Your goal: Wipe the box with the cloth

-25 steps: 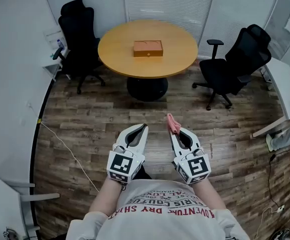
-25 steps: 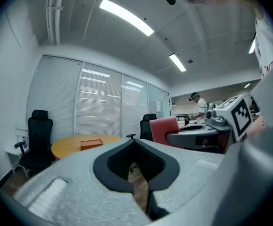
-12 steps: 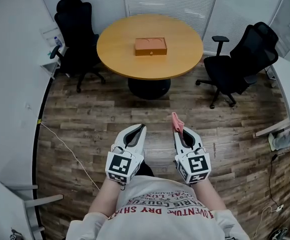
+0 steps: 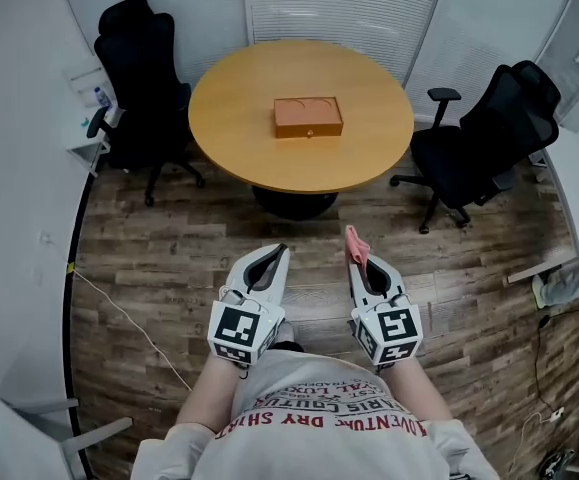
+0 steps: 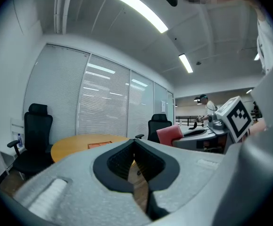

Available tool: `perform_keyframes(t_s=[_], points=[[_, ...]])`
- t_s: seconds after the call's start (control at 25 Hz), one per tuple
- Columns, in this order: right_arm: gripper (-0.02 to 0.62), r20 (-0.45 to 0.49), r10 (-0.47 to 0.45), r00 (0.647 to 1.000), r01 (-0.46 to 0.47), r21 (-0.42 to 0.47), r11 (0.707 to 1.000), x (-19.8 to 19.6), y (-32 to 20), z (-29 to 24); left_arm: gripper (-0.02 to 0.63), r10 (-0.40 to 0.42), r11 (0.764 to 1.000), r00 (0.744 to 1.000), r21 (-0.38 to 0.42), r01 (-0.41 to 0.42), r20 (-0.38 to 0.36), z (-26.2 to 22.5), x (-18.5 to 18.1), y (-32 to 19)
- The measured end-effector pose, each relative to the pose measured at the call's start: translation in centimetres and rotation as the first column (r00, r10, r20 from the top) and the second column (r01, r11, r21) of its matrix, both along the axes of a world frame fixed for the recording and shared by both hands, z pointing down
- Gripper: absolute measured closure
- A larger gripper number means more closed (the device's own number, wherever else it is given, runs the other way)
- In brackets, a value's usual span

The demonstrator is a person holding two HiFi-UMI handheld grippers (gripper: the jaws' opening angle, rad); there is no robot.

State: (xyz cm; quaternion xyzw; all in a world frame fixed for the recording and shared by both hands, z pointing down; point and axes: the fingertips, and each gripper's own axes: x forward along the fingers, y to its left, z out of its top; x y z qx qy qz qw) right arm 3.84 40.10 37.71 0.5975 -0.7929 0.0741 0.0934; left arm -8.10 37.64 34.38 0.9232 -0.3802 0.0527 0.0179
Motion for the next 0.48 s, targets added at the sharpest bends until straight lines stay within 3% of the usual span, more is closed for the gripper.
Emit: perform_keyframes(t_s=[0.48], points=[[0.566, -0.019, 0.041, 0.999, -0.043, -0.070, 0.997, -2.3, -9.8, 2.3, 0.597, -0.013, 0.998, 1.000, -0.057, 0.013, 0.000, 1.5, -4.4, -9.6]])
